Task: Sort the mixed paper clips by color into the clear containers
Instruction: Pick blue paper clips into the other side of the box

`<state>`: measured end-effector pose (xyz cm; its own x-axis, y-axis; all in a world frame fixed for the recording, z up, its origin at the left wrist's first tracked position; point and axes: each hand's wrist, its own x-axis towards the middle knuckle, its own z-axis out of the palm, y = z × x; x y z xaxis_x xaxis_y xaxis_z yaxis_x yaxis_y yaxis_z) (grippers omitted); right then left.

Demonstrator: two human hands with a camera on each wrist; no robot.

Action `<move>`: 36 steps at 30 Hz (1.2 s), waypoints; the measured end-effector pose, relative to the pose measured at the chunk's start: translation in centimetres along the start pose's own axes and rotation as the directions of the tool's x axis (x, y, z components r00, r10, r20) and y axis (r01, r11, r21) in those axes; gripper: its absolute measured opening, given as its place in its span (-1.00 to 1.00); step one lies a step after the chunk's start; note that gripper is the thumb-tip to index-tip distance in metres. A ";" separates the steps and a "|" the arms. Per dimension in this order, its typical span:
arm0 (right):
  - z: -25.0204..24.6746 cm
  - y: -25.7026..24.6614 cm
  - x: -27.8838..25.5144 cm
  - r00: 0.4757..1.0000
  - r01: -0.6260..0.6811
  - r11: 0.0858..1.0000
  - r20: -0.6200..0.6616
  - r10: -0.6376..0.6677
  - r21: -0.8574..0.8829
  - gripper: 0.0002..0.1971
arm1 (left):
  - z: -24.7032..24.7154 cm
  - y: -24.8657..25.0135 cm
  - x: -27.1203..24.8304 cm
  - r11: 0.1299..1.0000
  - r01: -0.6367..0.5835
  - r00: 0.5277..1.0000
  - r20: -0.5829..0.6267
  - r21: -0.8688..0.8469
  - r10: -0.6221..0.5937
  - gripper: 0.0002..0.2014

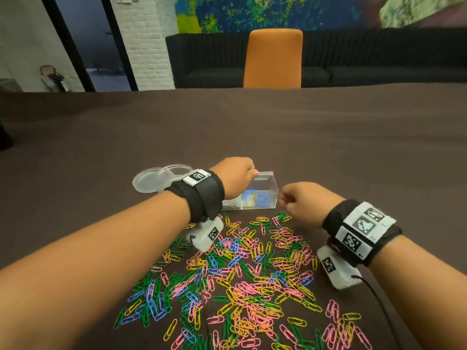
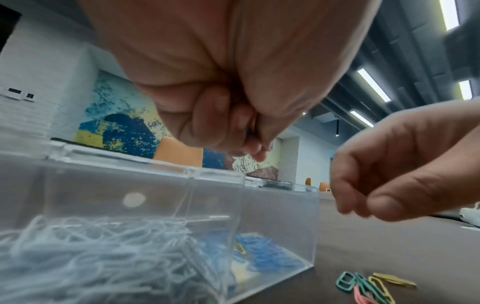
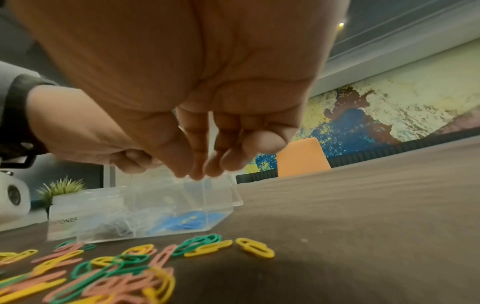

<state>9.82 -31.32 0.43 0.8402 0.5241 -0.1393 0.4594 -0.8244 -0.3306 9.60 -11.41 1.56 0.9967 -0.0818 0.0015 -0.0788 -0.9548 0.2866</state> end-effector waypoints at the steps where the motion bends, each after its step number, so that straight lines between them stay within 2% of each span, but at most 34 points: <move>1: 0.1 0.3 0.1 1.000 0.003 0.999 -0.007 -0.003 -0.032 -0.87 | 0.1 0.4 0.7 1.000 -0.011 1.000 0.017 0.014 0.011 -0.70; 7: -1.4 -0.4 4.7 0.965 0.059 0.989 -0.248 -0.090 -0.132 -0.89 | 0.8 0.5 1.9 0.999 -0.043 0.997 0.069 0.018 0.042 -0.84; 10: -2.3 -1.7 7.9 0.980 0.052 0.983 -0.179 -0.084 -0.177 -0.88 | 0.7 0.1 1.1 0.994 -0.082 0.993 0.095 0.073 0.075 -0.81; 13: -2.3 -2.2 10.1 0.993 0.046 0.983 -0.095 -0.064 -0.180 -0.77 | 0.5 -0.6 0.4 0.998 -0.065 0.993 0.097 0.012 0.064 -0.69; 15: -1.8 -2.1 11.1 0.999 0.041 0.981 -0.008 -0.044 -0.191 -0.83 | 0.6 -0.9 -0.1 0.997 -0.047 0.995 0.086 -0.064 0.053 -0.59; 18: -1.2 -1.9 11.9 0.994 0.076 0.971 0.093 -0.056 -0.227 -0.90 | 1.0 -1.2 -0.6 0.993 -0.047 0.996 0.076 -0.109 0.055 -0.59; 20: -0.9 -1.8 11.9 0.991 0.098 0.966 0.117 -0.071 -0.241 -0.78 | 1.1 -1.4 -0.9 0.992 -0.074 0.997 0.027 -0.104 0.078 -0.64; 21: -0.8 -1.8 11.8 0.990 0.095 0.966 0.125 -0.066 -0.241 -0.75 | 1.1 -1.7 -1.1 0.990 -0.091 0.996 -0.030 -0.110 0.088 -0.68; 23: -0.7 -1.9 11.5 0.984 0.126 0.958 0.155 -0.088 -0.258 -0.81 | 0.8 -2.2 -1.7 0.985 -0.106 0.980 -0.184 -0.135 0.080 -0.78; 25: -0.7 -2.1 11.3 0.980 0.153 0.959 0.165 -0.116 -0.237 -0.76 | 0.1 -2.8 -2.5 0.992 -0.062 0.955 -0.294 -0.107 0.028 -0.90; 26: -0.8 -2.3 11.2 0.981 0.161 0.958 0.147 -0.128 -0.238 -0.75 | -0.3 -3.1 -3.0 0.998 -0.005 0.960 -0.281 -0.065 -0.014 -0.97; 28: -0.6 -2.9 11.3 0.979 0.193 0.947 0.109 -0.170 -0.258 -0.77 | -0.6 -3.7 -3.7 0.995 0.094 0.983 -0.158 0.028 -0.089 -0.91; 30: -0.2 -3.5 11.7 0.978 0.201 0.928 0.120 -0.171 -0.315 -0.73 | -0.3 -4.0 -4.2 0.991 0.128 0.991 -0.048 0.048 -0.126 -0.88; 32: 0.3 -3.9 12.0 0.979 0.191 0.910 0.138 -0.149 -0.368 -0.67 | 0.1 -4.0 -4.4 0.989 0.140 0.990 -0.016 0.049 -0.139 -0.88; 36: 0.4 -3.9 11.9 0.975 0.220 0.893 0.123 -0.186 -0.394 -0.73 | 0.3 -4.1 -4.6 0.986 0.151 0.988 -0.006 0.076 -0.151 -0.86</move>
<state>17.87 -21.79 -0.32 0.6983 0.6904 -0.1888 0.7081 -0.7048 0.0417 5.33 -7.19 0.08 0.9972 0.0653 -0.0364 0.0716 -0.9750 0.2102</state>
